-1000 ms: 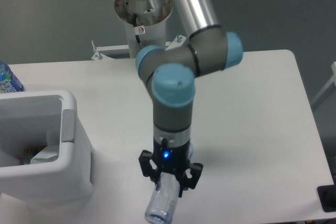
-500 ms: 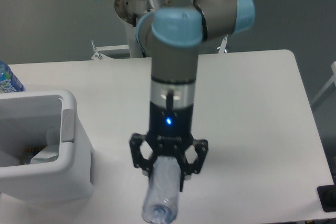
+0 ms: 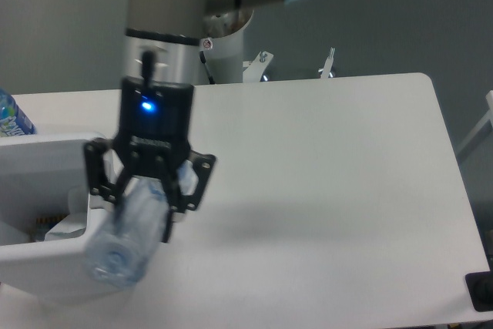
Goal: Place the trash in the trash can
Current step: 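Lift the bottle and carry it over the trash bin, then lower the bottle into the bin and open the gripper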
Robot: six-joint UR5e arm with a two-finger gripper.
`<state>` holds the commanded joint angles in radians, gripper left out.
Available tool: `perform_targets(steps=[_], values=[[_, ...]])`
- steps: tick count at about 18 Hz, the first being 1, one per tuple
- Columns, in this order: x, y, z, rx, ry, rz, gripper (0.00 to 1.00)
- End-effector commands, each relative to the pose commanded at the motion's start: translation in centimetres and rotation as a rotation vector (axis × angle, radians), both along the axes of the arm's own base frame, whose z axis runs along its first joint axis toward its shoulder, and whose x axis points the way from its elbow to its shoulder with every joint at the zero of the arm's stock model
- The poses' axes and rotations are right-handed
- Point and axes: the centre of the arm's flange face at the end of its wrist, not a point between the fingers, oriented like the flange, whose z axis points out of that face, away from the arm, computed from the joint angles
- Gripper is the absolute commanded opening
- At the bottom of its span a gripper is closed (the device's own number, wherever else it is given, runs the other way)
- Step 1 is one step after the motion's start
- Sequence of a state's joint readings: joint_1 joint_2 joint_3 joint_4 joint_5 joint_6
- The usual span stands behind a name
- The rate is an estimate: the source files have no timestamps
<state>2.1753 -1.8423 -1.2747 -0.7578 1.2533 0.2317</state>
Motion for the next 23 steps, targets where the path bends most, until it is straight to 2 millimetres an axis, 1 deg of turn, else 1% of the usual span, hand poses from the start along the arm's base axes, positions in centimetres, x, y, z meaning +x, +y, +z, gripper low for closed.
perform_targets(steps=[4,5,6,8,9,11,13,16,17,20,21,22,23], values=[[2.6,1.3,-1.3,-0.019,-0.015,-0.042,0.6],[3.5,1.7,-1.4,-0.02,-0.015,-0.059,0.6],[4.1,2.2,-1.9,-0.026,-0.018,-0.071,0.6],[6.6,3.5,-3.3,-0.047,-0.031,-0.113,0.6],[7.3,3.9,-4.1,-0.058,-0.037,-0.123,0.6],[7.3,4.4,-5.0,-0.069,-0.042,-0.127,0.6],[8.0,5.1,-5.8,-0.08,-0.047,-0.142,0.6],[8.6,5.3,-6.1,-0.085,-0.052,-0.149,0.6],[9.2,5.6,-6.5,-0.091,-0.055,-0.16,0.6],[9.5,6.5,-8.0,-0.111,-0.066,-0.169,0.61],[9.8,6.6,-8.2,-0.113,-0.066,-0.174,0.63],[10.0,6.6,-8.1,-0.113,-0.066,-0.177,0.69],[10.2,6.4,-8.2,-0.115,-0.069,-0.178,0.69]])
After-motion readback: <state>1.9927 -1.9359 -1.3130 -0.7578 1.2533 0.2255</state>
